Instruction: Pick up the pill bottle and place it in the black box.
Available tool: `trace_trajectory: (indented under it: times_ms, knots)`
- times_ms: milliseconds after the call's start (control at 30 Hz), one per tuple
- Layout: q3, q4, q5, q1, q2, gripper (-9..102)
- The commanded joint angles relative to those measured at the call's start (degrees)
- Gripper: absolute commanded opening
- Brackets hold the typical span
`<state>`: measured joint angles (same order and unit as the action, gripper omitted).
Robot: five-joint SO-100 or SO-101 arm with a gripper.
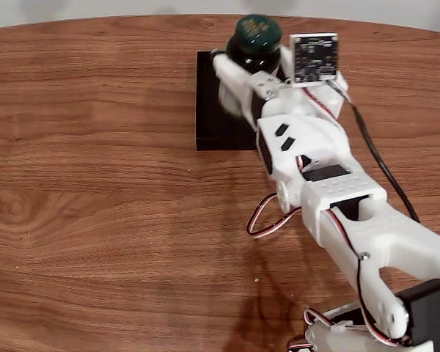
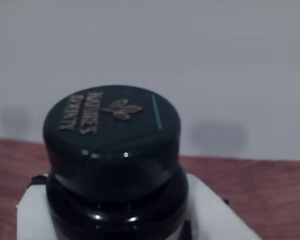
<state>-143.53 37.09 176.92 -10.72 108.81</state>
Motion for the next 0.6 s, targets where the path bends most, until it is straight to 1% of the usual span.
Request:
trace_trajectory:
  times_ms: [0,200,567]
  knots:
    - [4.04,8.17,-0.62,1.76,-3.08,10]
    - [8.61,13.97,-0.44,3.78,-13.97,10]
    - [19.95,20.92,1.49,5.19,-32.43,10]
